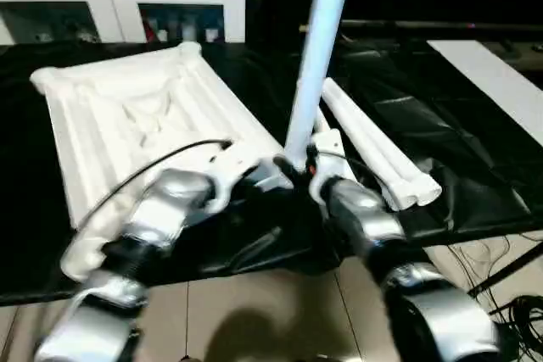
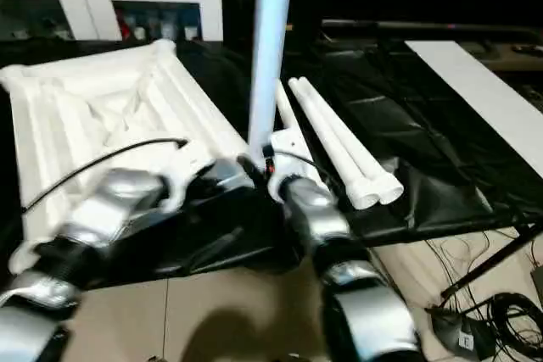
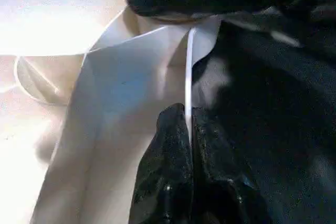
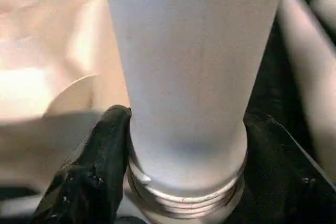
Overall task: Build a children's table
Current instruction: Rotate leg to tighten
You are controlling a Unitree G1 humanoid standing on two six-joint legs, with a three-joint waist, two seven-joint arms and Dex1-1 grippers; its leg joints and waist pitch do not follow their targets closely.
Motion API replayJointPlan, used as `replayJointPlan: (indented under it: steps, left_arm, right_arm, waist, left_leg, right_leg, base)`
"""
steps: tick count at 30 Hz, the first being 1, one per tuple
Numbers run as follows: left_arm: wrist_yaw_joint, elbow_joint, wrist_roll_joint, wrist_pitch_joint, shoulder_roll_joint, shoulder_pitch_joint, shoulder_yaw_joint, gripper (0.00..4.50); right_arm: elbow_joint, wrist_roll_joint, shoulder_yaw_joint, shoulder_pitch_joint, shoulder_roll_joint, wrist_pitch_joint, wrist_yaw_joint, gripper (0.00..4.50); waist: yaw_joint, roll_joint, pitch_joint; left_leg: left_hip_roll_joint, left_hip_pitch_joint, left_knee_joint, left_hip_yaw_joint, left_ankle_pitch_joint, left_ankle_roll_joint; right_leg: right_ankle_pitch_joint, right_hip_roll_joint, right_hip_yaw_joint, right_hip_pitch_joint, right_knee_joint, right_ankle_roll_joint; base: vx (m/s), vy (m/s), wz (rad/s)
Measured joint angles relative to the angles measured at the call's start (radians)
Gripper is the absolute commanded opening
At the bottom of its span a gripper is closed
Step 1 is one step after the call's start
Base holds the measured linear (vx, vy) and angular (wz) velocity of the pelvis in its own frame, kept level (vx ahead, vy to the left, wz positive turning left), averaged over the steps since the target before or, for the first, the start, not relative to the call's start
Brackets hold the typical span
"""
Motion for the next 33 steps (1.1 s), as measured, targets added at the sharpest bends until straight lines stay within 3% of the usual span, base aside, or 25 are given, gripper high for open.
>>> replayJointPlan:
  steps: [6, 9, 12, 13, 18, 28, 33]
  left_arm:
    - [0.024, 0.013, 0.013, -0.011, -0.019, -0.007, -0.009, 0.0]
    - [0.02, 0.003, 0.014, -0.011, -0.005, -0.005, -0.014, 0.0]
    - [0.016, -0.002, 0.013, -0.018, 0.013, -0.004, -0.011, 0.0]
    - [0.007, -0.005, 0.013, -0.023, 0.019, -0.003, -0.013, 0.0]
    - [-0.066, -0.079, 0.008, -0.034, 0.084, 0.039, -0.017, 0.0]
    - [-0.307, -0.2, -0.079, -0.076, 0.228, 0.122, -0.023, 0.0]
    - [-0.383, -0.229, -0.105, -0.088, 0.262, 0.149, -0.031, 0.0]
  right_arm:
    - [0.036, -0.006, -0.008, -0.026, 0.023, -0.014, -0.043, 2.67]
    - [0.038, 0.014, -0.034, -0.022, 0.017, -0.027, 0.009, 3.36]
    - [0.035, 0.02, -0.034, -0.013, 0.018, -0.056, 0.061, 3.46]
    - [0.03, 0.019, -0.03, -0.007, 0.016, -0.064, 0.069, 3.71]
    - [-0.028, -0.026, 0.057, 0.017, -0.054, -0.061, 0.195, 3.83]
    - [-0.154, -0.031, 0.154, 0.063, -0.215, -0.014, 0.667, 3.83]
    - [-0.176, -0.02, 0.177, 0.075, -0.238, 0.002, 0.796, 3.83]
  waist:
    - [0.001, 0.0, 0.0]
    - [0.001, 0.0, 0.0]
    - [-0.001, 0.0, 0.0]
    - [-0.002, 0.0, 0.0]
    - [-0.003, 0.001, 0.0]
    - [0.004, 0.001, 0.001]
    - [0.005, 0.001, 0.001]
  left_leg:
    - [-0.001, -0.001, 0.0, 0.0, 0.0, 0.0]
    - [0.0, -0.003, 0.0, 0.0, 0.0, 0.0]
    - [0.0, -0.006, 0.0, -0.001, 0.0, 0.0]
    - [0.0, -0.007, -0.001, -0.001, 0.0, 0.0]
    - [0.002, -0.007, -0.002, -0.001, 0.0, 0.0]
    - [0.002, -0.008, -0.003, -0.001, -0.001, 0.001]
    - [0.002, -0.009, -0.001, 0.0, -0.001, 0.001]
  right_leg:
    - [0.0, -0.001, 0.0, 0.0, -0.001, 0.0]
    - [0.0, -0.001, 0.0, -0.001, -0.001, 0.0]
    - [0.002, 0.0, -0.001, -0.005, 0.0, 0.0]
    - [0.002, 0.0, -0.001, -0.006, 0.0, 0.0]
    - [0.003, 0.001, -0.002, -0.007, 0.002, 0.0]
    - [0.003, 0.001, -0.002, -0.007, 0.0, -0.004]
    - [0.003, 0.001, 0.0, -0.005, 0.001, -0.005]
  base:
    - [0.0, 0.0, 0.0]
    - [0.0, 0.0, 0.0]
    - [0.0, 0.0, 0.0]
    - [0.0, 0.0, 0.0]
    - [0.0, 0.0, 0.0]
    - [0.0, 0.0, 0.0]
    - [0.0, 0.0, 0.0]
